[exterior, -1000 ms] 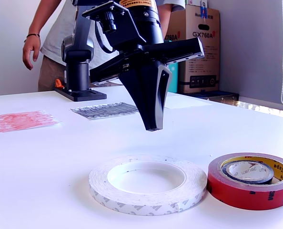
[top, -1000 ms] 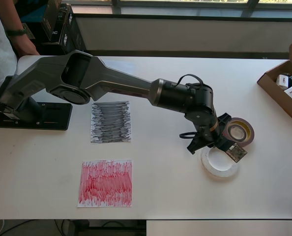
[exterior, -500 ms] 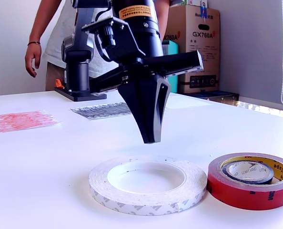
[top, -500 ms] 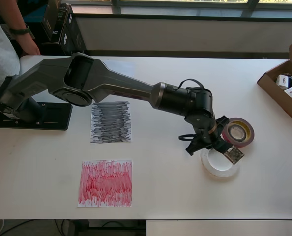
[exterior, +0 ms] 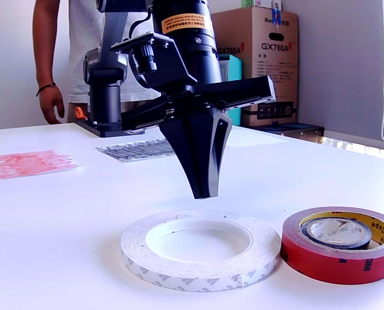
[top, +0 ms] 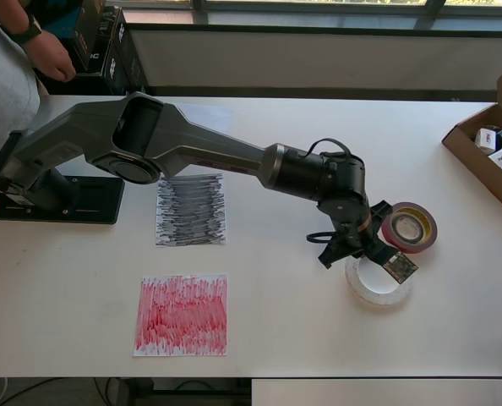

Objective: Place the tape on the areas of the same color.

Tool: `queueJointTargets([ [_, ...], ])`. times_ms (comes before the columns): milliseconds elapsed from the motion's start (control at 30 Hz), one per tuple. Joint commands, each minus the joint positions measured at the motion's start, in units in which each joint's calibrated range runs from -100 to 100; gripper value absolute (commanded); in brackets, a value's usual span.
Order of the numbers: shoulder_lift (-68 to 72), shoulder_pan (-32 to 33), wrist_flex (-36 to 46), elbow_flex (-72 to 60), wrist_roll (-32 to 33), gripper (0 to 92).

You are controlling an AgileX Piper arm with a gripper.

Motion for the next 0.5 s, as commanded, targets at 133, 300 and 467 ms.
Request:
queueJointTargets([
  [133, 0.13, -0.25, 0.49, -1.43, 0.28, 32.3],
  [300, 0.13, -0.01, 0.49, -2.61, 0.28, 47.0],
  [467, 0.69, -0.17, 0.49, -2.7, 0.28, 48.2],
])
